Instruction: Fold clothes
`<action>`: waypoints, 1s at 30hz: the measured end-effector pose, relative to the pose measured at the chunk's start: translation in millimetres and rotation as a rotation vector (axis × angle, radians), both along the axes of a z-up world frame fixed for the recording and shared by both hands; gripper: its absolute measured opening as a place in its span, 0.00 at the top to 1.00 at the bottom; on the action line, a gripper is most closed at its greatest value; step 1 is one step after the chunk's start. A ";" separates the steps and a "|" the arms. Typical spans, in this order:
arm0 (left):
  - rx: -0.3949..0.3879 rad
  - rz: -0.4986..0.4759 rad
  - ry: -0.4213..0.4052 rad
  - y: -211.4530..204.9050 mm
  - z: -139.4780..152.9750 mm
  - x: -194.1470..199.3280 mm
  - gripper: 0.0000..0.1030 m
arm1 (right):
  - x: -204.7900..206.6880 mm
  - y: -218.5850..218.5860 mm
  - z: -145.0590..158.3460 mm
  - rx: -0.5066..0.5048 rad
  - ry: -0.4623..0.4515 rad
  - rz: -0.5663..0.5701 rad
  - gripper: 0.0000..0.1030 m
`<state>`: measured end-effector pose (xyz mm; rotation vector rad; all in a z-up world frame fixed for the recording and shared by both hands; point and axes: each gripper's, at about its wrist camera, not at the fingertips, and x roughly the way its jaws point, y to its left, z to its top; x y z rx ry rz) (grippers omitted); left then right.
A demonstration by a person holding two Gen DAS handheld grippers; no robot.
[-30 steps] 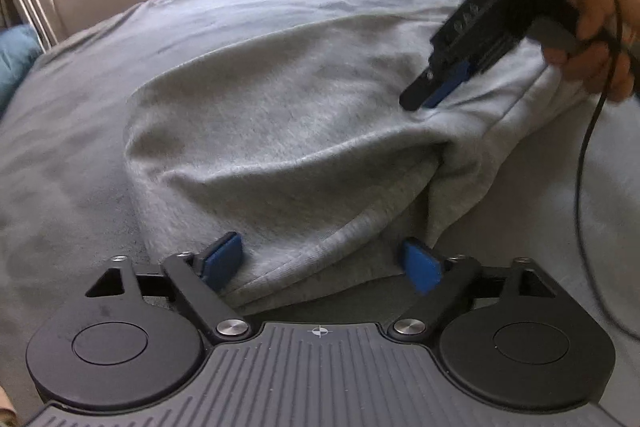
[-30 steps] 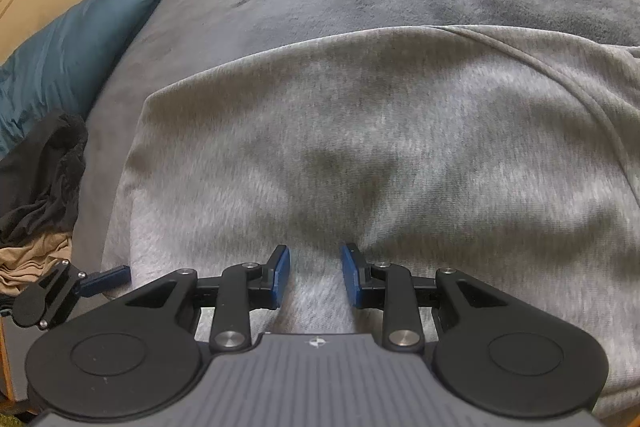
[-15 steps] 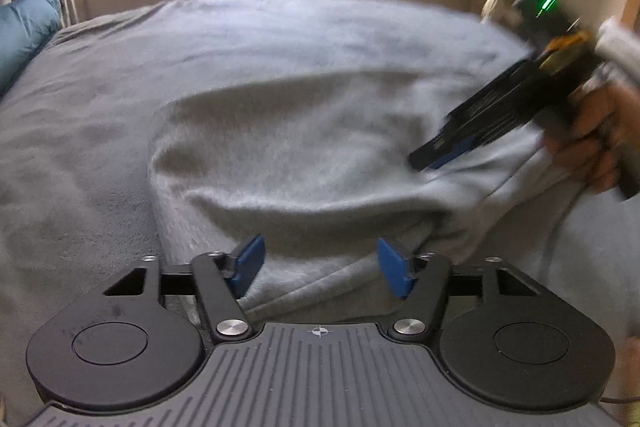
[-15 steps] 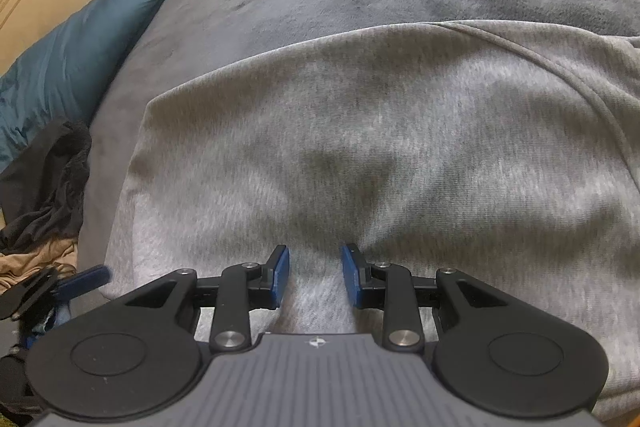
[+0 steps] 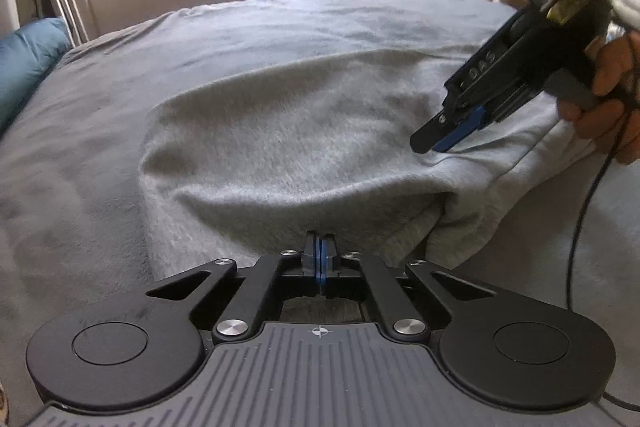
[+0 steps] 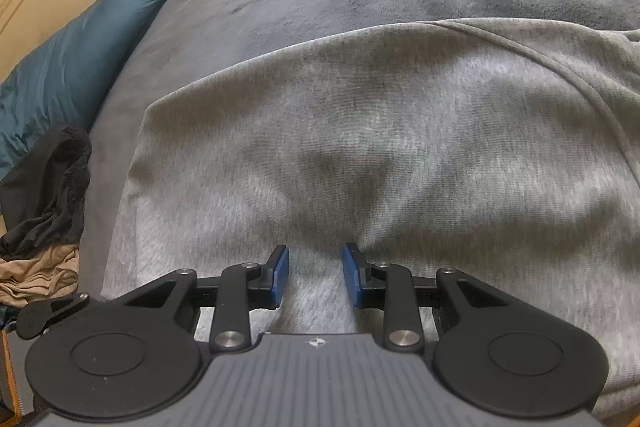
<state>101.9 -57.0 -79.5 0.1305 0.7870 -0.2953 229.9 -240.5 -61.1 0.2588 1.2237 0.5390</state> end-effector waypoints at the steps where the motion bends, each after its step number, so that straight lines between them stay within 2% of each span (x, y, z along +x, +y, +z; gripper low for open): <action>1: -0.005 -0.006 0.001 2.3 2.9 -3.3 1.00 | 0.0 -0.6 -0.2 0.003 0.000 -0.001 0.70; 4: -0.003 -0.031 0.011 8.2 9.7 -13.5 1.00 | 0.2 -2.0 -1.2 0.013 0.001 -0.005 0.70; 9: 0.089 -0.046 0.035 13.8 2.2 -22.4 1.00 | 1.5 -3.7 -2.6 0.024 0.006 -0.006 0.70; 12: 0.110 -0.044 0.020 22.1 3.4 -25.6 1.00 | 1.5 -3.9 -2.6 0.026 0.007 -0.008 0.70; 15: 0.014 -0.063 -0.028 26.1 19.4 -30.5 1.00 | 1.2 -3.6 -2.5 0.023 0.003 -0.006 0.70; 19: -0.034 -0.038 -0.015 17.0 22.3 -14.2 0.97 | 1.3 -3.0 -1.9 0.016 0.003 -0.006 0.69; 20: -0.045 -0.027 -0.003 14.6 20.2 -7.1 0.91 | 0.8 -2.4 -1.6 0.013 0.002 -0.006 0.69; 21: -0.056 -0.016 0.008 12.2 18.1 -0.1 0.77 | 0.4 -1.8 -1.2 0.010 0.000 -0.006 0.69; 23: -0.069 0.008 0.035 8.5 11.4 14.1 0.61 | -0.5 -0.8 -0.6 0.005 -0.004 -0.006 0.69; 25: -0.079 0.043 0.075 7.0 1.9 27.6 0.59 | -1.1 -0.2 -0.4 0.002 -0.007 -0.007 0.69; 28: -0.111 0.078 0.121 8.2 -9.6 38.9 0.59 | -1.1 0.1 -0.7 0.002 -0.009 -0.009 0.69; 29: -0.113 0.080 0.119 8.1 -11.3 39.1 0.68 | -0.8 -0.2 -0.9 0.003 -0.009 -0.009 0.69; 30: -0.089 0.069 0.108 5.8 -11.2 37.9 0.90 | -0.6 -0.8 -1.3 0.006 -0.008 -0.009 0.69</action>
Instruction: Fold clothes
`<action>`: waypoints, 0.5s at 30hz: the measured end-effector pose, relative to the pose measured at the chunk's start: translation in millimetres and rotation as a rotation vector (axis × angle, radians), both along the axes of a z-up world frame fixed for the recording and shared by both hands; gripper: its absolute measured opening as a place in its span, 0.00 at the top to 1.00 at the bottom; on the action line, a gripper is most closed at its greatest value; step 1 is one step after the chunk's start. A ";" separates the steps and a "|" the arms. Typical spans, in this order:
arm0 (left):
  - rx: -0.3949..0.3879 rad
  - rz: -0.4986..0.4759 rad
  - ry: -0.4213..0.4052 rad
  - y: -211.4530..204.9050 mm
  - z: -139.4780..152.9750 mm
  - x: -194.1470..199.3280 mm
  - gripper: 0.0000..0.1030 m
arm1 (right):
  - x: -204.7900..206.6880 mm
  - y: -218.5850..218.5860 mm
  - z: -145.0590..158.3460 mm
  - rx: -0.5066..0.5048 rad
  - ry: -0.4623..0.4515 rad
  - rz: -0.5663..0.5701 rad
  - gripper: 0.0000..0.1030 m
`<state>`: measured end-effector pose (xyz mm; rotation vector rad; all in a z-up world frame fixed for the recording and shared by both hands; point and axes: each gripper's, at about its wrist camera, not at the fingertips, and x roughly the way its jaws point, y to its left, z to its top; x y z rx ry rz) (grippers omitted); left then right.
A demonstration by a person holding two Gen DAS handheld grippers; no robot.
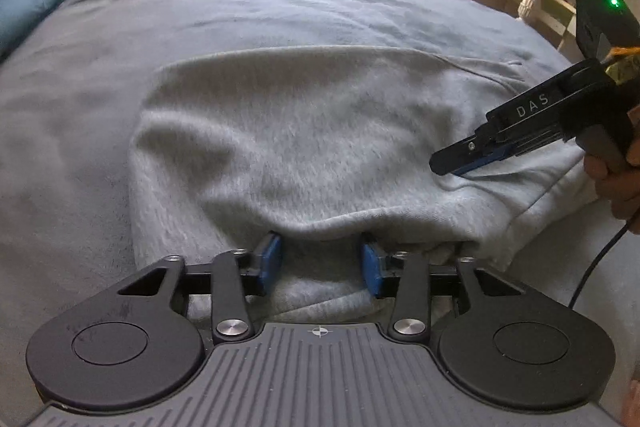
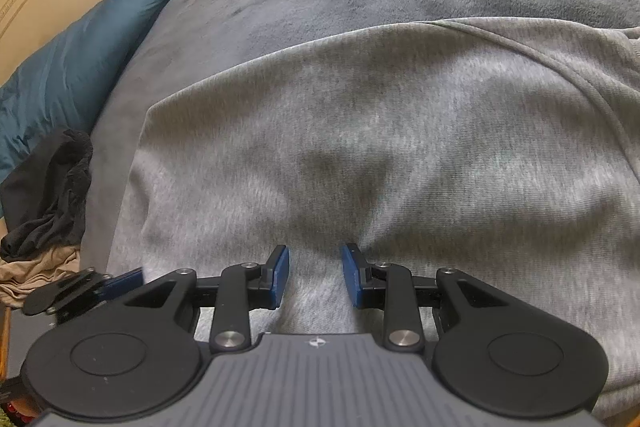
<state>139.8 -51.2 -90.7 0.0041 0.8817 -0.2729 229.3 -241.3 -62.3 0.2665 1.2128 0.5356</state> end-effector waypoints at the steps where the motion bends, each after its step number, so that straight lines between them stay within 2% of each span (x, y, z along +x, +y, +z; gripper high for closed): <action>1: 0.022 -0.011 -0.007 -2.0 0.8 -1.7 0.98 | 0.3 -0.6 -0.3 0.003 0.001 0.000 0.69; 9: 0.093 -0.071 -0.069 4.7 28.4 -31.5 1.00 | 1.6 -6.7 -2.9 0.042 0.011 -0.009 0.69; 12: 0.125 -0.095 -0.054 10.0 31.1 -41.3 1.00 | 1.6 -8.6 -4.4 0.056 0.013 -0.012 0.70; 15: 0.152 -0.096 -0.027 14.3 20.4 -44.9 1.00 | 2.3 -10.1 -5.8 0.069 0.018 -0.015 0.70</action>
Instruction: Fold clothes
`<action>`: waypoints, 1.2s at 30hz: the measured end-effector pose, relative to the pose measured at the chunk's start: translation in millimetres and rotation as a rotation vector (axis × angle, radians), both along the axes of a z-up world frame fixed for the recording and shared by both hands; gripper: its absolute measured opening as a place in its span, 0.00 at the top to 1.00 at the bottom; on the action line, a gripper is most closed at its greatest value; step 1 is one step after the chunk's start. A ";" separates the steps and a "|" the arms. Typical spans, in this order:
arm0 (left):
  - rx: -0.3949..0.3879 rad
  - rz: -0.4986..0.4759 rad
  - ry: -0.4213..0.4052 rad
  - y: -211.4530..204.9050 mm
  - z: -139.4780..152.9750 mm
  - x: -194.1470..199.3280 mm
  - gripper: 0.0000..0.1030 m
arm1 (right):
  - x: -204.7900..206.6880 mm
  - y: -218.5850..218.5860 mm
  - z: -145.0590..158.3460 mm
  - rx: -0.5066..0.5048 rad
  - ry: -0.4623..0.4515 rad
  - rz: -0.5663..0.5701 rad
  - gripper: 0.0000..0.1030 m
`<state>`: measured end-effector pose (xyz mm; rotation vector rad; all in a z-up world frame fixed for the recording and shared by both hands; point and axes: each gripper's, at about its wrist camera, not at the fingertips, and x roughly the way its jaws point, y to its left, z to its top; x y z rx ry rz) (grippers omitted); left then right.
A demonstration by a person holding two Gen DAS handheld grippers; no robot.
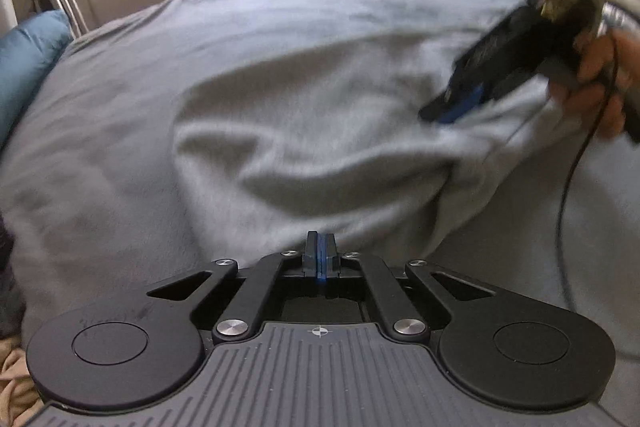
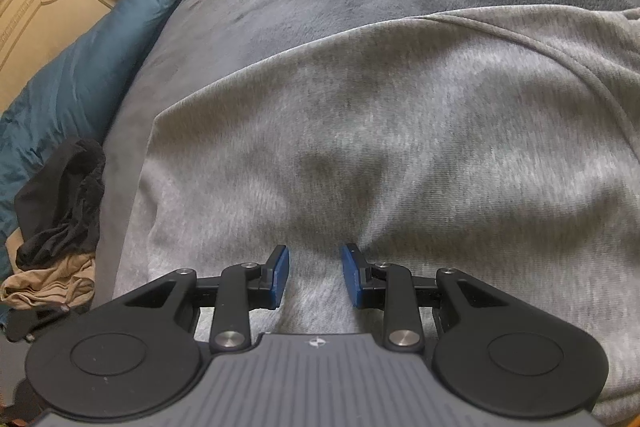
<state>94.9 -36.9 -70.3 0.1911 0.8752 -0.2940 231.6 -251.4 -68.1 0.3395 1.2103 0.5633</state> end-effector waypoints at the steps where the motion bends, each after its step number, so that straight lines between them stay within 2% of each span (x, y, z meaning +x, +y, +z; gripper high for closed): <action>1: -0.039 0.008 -0.013 3.3 0.9 -2.1 1.00 | 0.2 -0.3 0.0 0.002 0.001 0.000 0.70; 4: -0.155 0.028 -0.056 11.8 5.9 -8.4 1.00 | 0.2 0.1 2.1 -0.004 -0.002 0.010 0.69; 5: -0.165 0.028 -0.078 10.9 8.2 -10.0 0.99 | 0.0 2.1 5.5 -0.015 -0.008 0.021 0.69; 8: -0.107 0.006 -0.123 0.2 9.9 -13.2 0.96 | -0.8 9.7 19.0 -0.057 -0.033 0.058 0.67; 10: -0.057 -0.020 -0.139 -7.5 6.8 -13.9 0.88 | -7.3 18.0 34.9 -0.043 -0.080 0.104 0.64; 12: -0.004 -0.042 -0.165 -14.9 2.4 -15.5 0.73 | -19.5 33.4 52.6 -0.018 -0.135 0.185 0.60; 14: 0.045 -0.064 -0.190 -22.4 -2.5 -16.8 0.67 | -36.2 56.9 65.2 -0.039 -0.193 0.299 0.59; 18: 0.104 -0.093 -0.208 -31.8 -16.2 -14.1 0.66 | -70.5 101.6 70.7 -0.157 -0.311 0.493 0.59; 20: 0.125 -0.088 -0.211 -34.4 -22.3 -11.6 0.66 | -81.0 116.3 65.7 -0.255 -0.383 0.543 0.62; 21: 0.131 -0.085 -0.212 -35.3 -24.8 -10.2 0.66 | -82.5 121.1 61.3 -0.292 -0.394 0.558 0.68; 22: 0.128 -0.079 -0.211 -35.2 -26.3 -8.7 0.66 | -81.9 122.5 56.9 -0.308 -0.384 0.563 0.85; 23: 0.123 -0.074 -0.210 -35.0 -27.3 -7.5 0.66 | -80.5 122.4 54.2 -0.311 -0.370 0.562 0.94; 24: 0.118 -0.068 -0.211 -34.5 -26.8 -7.1 0.66 | -80.3 120.3 54.9 -0.299 -0.369 0.552 0.96; 27: 0.105 -0.063 -0.218 -33.3 -23.4 -9.3 0.66 | -78.4 105.9 68.1 -0.211 -0.377 0.515 0.97; 32: 0.110 -0.092 -0.225 -34.5 -24.8 -10.9 0.66 | -65.7 91.7 65.4 -0.088 -0.294 0.449 0.97; 36: 0.112 -0.113 -0.236 -34.6 -21.2 -13.0 0.66 | -57.3 83.7 61.4 -0.039 -0.252 0.381 0.97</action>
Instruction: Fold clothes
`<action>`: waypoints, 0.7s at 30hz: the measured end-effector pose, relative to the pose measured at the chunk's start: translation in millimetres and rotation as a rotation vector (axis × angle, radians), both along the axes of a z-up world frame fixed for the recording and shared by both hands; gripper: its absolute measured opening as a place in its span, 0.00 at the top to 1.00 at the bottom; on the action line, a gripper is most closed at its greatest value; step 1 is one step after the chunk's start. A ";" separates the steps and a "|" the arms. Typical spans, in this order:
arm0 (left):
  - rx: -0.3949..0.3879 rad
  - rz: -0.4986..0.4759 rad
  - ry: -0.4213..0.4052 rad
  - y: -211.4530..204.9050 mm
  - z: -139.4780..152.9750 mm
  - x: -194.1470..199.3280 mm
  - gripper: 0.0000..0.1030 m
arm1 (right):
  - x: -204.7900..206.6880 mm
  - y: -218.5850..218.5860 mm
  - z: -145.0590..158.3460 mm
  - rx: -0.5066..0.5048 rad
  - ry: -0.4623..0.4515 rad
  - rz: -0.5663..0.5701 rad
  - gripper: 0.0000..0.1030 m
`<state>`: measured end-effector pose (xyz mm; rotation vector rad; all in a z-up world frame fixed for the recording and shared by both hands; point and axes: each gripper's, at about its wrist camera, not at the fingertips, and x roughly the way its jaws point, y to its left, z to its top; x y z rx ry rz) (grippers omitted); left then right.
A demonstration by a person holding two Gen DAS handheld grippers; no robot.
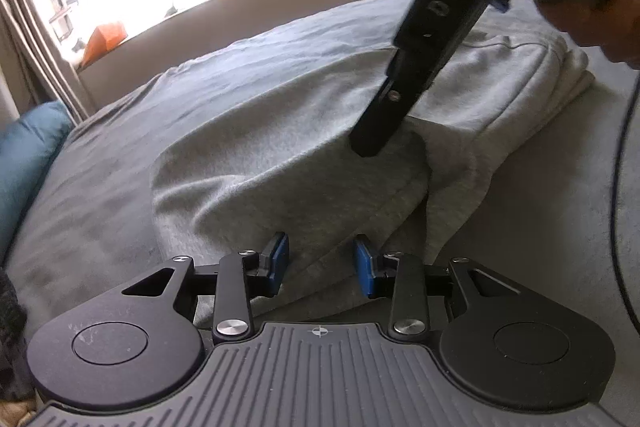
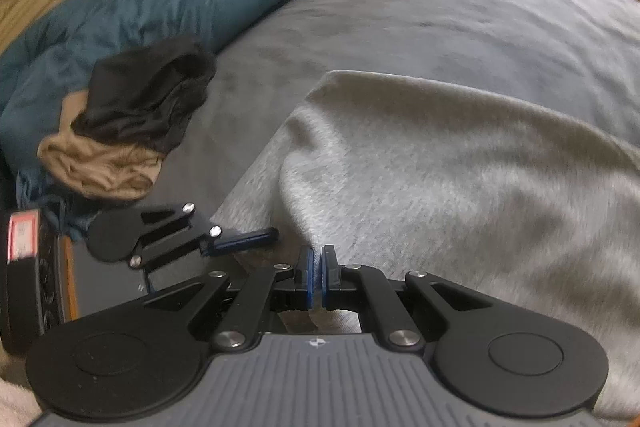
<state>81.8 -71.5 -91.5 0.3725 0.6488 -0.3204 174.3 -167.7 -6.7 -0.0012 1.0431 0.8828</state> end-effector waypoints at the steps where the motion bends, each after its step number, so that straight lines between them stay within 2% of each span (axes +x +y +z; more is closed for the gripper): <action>1: -0.012 -0.002 0.000 1.4 2.0 -1.0 0.65 | 2.2 -2.1 -0.1 0.010 0.009 -0.011 0.97; 4: -0.041 -0.024 0.010 3.0 5.7 -3.5 0.61 | 7.5 -7.3 0.3 0.033 0.033 -0.033 0.97; 8: 0.007 -0.054 0.011 -6.7 1.1 -2.5 0.57 | 9.6 -11.0 -2.0 0.057 0.063 -0.042 0.97; 13: 0.067 -0.017 -0.015 -15.5 -7.7 4.1 0.57 | 9.5 -13.6 -3.3 0.077 0.082 -0.045 0.97; 16: 0.051 0.026 -0.039 -13.1 -4.4 7.7 0.59 | 8.4 -15.2 -3.5 0.086 0.087 -0.042 0.97; 18: 0.020 0.051 -0.044 -9.3 -1.7 11.0 0.67 | 8.3 -15.7 -4.8 0.092 0.096 -0.037 0.97; 21: -0.017 0.078 -0.048 -4.8 0.5 15.3 0.68 | 7.3 -14.6 -10.6 0.094 0.125 -0.024 0.95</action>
